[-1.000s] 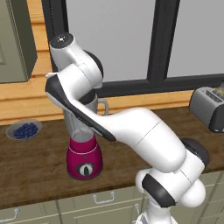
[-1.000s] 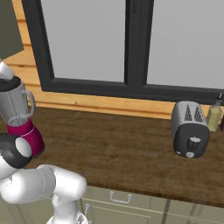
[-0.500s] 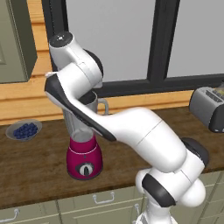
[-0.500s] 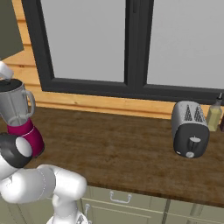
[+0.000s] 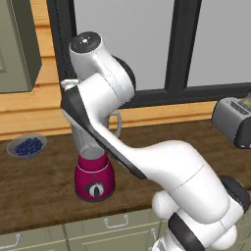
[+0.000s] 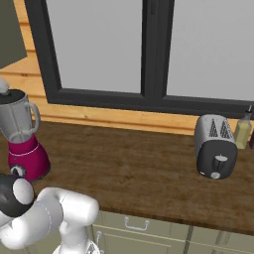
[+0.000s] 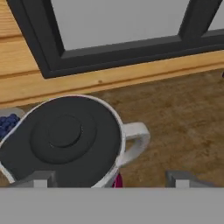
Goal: Close the lid blender by securely placing the lid on top.
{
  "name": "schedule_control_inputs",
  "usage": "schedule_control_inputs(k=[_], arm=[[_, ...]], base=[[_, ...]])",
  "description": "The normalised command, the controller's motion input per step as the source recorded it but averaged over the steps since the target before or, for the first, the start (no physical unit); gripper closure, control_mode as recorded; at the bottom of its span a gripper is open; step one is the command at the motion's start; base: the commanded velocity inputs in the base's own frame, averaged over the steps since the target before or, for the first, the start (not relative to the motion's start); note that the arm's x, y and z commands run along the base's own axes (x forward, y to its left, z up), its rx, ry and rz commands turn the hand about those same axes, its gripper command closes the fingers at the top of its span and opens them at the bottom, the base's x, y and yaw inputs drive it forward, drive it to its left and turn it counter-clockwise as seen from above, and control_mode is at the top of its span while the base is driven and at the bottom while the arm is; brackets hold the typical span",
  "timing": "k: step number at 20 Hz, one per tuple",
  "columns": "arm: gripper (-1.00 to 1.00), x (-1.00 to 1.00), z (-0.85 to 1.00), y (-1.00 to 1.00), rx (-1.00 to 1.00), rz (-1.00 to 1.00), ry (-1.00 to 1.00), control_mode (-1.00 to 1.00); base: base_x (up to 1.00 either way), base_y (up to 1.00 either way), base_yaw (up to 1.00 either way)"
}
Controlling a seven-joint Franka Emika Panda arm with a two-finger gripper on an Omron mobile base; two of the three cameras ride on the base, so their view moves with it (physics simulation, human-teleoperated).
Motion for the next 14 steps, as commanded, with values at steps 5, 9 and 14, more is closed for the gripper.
schedule_control_inputs(k=[5,9,14], arm=[[-1.00,-1.00,-0.16,-1.00,0.26,0.00,-0.28,-1.00],[-1.00,-1.00,-0.76,-1.00,0.32,0.00,-0.19,-1.00],[-1.00,-1.00,-0.84,-1.00,0.25,0.00,-0.14,-1.00]], base=[[0.00,0.00,0.00],[0.00,0.00,0.00],[0.00,0.00,0.00]])
